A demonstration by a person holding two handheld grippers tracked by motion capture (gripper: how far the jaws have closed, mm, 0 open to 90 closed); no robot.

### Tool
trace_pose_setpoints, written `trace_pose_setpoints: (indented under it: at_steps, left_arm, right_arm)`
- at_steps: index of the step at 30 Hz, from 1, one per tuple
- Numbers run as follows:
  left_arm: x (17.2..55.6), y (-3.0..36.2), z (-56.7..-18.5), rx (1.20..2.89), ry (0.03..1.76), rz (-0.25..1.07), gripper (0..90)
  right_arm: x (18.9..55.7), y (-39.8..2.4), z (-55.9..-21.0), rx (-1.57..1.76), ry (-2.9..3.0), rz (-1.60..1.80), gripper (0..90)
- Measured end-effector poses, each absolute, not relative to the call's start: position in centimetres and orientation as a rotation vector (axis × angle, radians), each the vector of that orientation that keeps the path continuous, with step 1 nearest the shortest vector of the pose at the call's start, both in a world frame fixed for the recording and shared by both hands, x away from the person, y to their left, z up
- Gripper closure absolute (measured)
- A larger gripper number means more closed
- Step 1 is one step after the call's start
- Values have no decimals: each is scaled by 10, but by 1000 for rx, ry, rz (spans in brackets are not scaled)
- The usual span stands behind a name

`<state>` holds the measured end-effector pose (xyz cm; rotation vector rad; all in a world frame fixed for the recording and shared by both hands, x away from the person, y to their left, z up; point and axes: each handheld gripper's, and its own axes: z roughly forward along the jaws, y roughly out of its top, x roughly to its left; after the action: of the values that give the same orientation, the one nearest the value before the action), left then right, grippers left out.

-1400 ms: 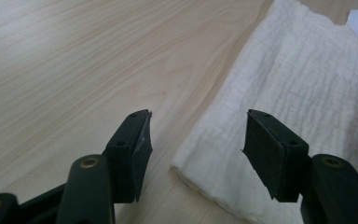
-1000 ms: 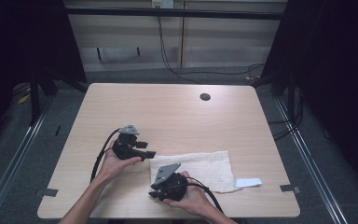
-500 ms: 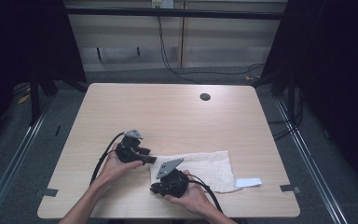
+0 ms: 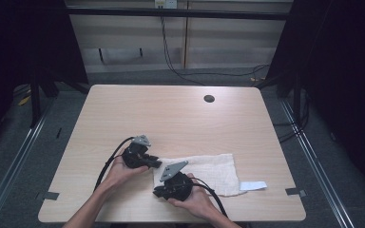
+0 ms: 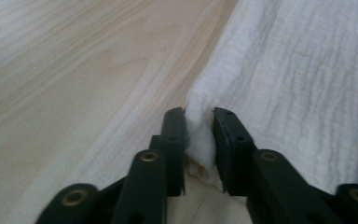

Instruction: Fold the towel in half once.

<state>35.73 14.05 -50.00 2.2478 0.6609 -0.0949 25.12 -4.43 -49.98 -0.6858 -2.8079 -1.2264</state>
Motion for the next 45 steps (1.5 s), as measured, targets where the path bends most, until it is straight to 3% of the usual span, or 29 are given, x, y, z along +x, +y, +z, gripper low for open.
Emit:
trace_pose_setpoints:
  at_steps: [11, 23, 45]
  left_arm:
    - [362, 150, -497, 2131, 713, -177, 820]
    - [361, 157, -496, 2122, 736, -207, 832]
    - [356, 182, -456, 2025, 725, -155, 828]
  right_arm:
    - [252, -44, -498, -676, -2797, -1204, 848]
    - [250, -43, -489, -661, -2751, -1247, 851]
    - [253, -40, -454, -653, -2660, -1400, 851]
